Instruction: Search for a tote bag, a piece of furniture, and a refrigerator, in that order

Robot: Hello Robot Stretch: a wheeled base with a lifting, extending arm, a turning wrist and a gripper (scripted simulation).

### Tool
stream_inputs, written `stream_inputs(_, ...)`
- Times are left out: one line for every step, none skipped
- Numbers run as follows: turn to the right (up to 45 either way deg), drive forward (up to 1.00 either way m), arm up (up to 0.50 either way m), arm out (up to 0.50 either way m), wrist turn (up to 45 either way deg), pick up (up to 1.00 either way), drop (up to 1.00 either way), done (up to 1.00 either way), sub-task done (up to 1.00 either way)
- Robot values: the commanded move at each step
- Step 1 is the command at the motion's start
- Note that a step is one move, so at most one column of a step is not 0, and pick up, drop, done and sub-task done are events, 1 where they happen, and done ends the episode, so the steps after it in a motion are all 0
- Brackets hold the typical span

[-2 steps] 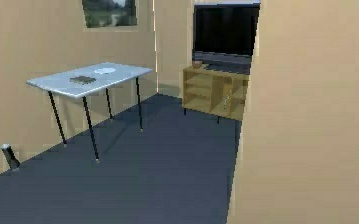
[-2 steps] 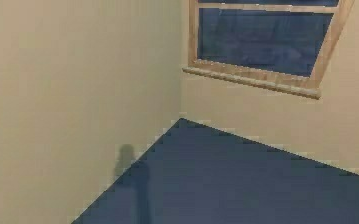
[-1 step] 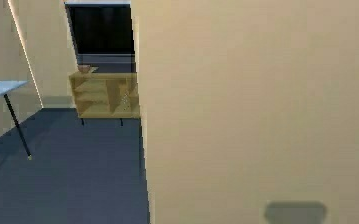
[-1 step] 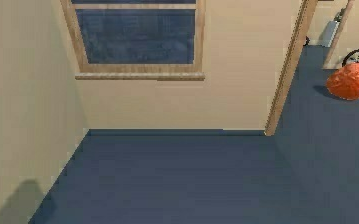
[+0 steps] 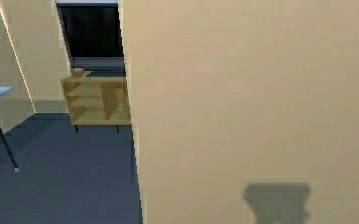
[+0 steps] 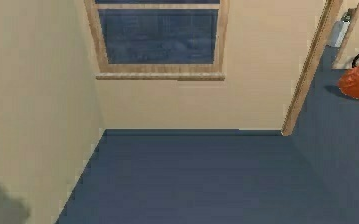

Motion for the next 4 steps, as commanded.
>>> stream_inputs(-45.0,0.0,0.0,0.0,0.0,0.0,0.0,0.0,0.0)
stream_inputs(-36.0,0.0,0.0,0.0,0.0,0.0,0.0,0.0,0.0)
stream_inputs(0.0,0.75,0.0,0.0,0.0,0.0,0.0,0.0,0.0)
stream_inputs(-45.0,0.0,0.0,0.0,0.0,0.0,0.0,0.0,0.0)
